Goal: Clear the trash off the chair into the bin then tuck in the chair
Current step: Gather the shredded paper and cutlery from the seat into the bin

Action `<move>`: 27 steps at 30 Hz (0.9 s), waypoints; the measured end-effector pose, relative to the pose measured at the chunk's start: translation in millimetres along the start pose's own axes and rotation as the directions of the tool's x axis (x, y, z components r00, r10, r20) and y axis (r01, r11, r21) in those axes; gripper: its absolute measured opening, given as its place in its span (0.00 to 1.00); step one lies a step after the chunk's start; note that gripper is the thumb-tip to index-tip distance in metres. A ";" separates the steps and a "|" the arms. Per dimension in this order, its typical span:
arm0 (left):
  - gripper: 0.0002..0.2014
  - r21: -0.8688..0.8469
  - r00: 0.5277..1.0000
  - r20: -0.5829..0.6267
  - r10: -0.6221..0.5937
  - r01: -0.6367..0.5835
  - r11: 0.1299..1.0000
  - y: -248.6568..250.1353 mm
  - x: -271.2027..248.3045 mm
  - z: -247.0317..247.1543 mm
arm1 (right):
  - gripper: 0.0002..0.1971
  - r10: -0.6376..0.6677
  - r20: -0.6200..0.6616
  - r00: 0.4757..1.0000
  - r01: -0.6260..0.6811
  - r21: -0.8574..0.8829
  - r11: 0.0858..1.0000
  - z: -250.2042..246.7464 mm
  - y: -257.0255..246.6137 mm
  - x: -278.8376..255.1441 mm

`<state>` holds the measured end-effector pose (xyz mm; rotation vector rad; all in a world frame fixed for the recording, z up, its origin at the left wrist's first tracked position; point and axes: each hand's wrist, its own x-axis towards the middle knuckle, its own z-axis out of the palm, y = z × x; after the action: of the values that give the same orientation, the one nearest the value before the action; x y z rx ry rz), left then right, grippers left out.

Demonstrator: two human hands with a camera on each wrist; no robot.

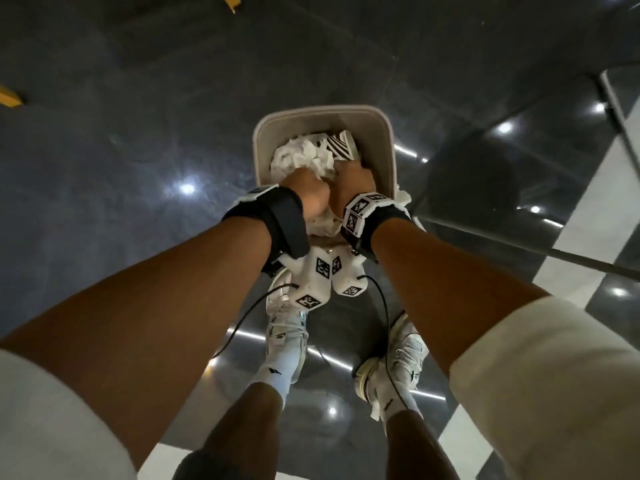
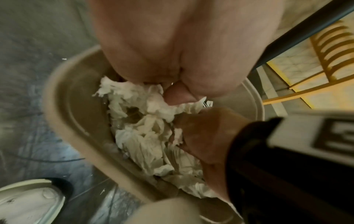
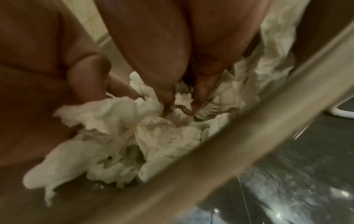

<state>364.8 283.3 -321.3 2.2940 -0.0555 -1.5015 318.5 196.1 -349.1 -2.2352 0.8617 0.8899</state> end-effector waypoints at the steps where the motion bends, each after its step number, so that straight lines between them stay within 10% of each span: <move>1: 0.15 0.016 1.000 0.015 -0.013 0.013 1.000 2.5 2.5 1.7 | 0.12 -0.002 0.026 1.000 0.003 -0.027 1.000 0.5 -0.9 1.4; 19: 0.19 0.361 0.989 -0.130 0.064 -0.013 0.932 102.2 -113.2 -29.6 | 0.16 0.015 0.028 0.999 -0.024 0.328 0.945 -129.1 23.4 -152.3; 27: 0.16 0.482 0.964 -0.078 0.254 -0.186 0.856 214.2 -174.3 35.4 | 0.10 0.192 -0.138 0.972 -0.034 0.720 0.693 -198.2 148.6 -236.6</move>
<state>298.3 118.1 -107.3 2.6449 -0.6958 -1.3094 148.5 47.0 -91.7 -1.5913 1.2042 0.2681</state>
